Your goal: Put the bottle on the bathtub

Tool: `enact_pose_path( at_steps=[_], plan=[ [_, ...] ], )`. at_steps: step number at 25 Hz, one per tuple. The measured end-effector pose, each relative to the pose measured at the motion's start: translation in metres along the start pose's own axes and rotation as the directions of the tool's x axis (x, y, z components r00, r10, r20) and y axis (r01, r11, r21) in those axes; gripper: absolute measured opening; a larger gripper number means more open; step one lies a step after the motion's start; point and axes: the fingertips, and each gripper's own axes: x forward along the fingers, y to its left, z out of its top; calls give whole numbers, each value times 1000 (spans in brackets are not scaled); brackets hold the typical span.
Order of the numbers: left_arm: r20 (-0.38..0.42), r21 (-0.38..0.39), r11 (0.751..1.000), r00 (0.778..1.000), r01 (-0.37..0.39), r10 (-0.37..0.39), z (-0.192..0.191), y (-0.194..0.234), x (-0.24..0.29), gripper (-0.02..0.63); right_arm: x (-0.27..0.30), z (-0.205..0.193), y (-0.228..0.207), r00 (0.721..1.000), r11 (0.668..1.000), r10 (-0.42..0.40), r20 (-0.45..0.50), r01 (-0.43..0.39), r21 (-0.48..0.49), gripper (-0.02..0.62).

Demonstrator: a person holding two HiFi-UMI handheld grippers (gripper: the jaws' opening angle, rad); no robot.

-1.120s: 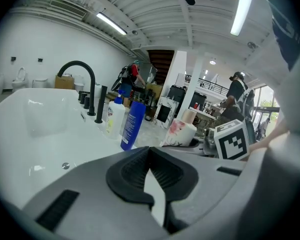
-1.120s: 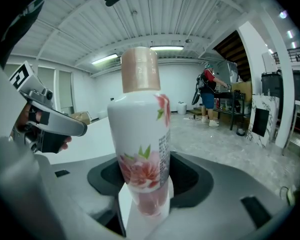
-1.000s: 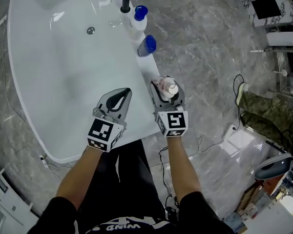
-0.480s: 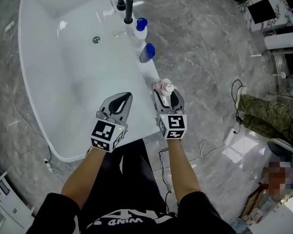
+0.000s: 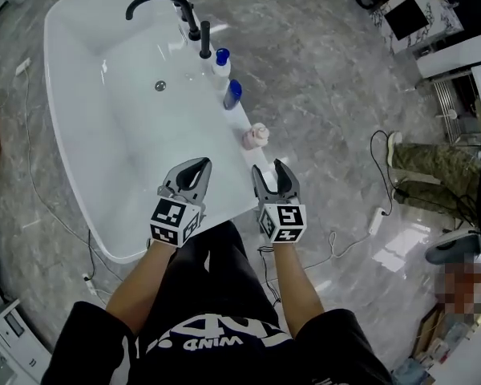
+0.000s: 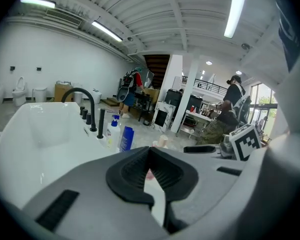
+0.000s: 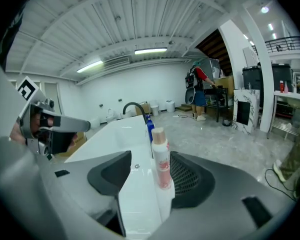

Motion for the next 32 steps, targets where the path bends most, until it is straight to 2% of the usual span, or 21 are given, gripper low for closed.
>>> enact_pose_path(
  at_steps=[4,9,16,20,25,32],
  plan=[
    [-8,34,998,999,43,-43,14,-22,-25,8,-40,21,15,999,1000,10,34,-11,21,249],
    [-14,79,993,996,92,-92,28,-47,-57,8,-83,39,29,998,999,38,48,-38,-19,249],
    [55,78,992,994,94,-99,61,-65,-90,8,-128,63,38,993,999,36,112,-38,15,249],
    [89,103,988,989,111,-120,77,-78,-101,8,-148,79,46,987,999,34,158,-38,22,249],
    [117,115,988,986,102,-116,88,-83,-110,8,-168,96,54,980,999,49,195,-49,-5,242],
    [136,108,990,986,86,-100,89,-84,-122,8,-188,108,55,972,999,21,233,-10,-48,80]
  ],
)
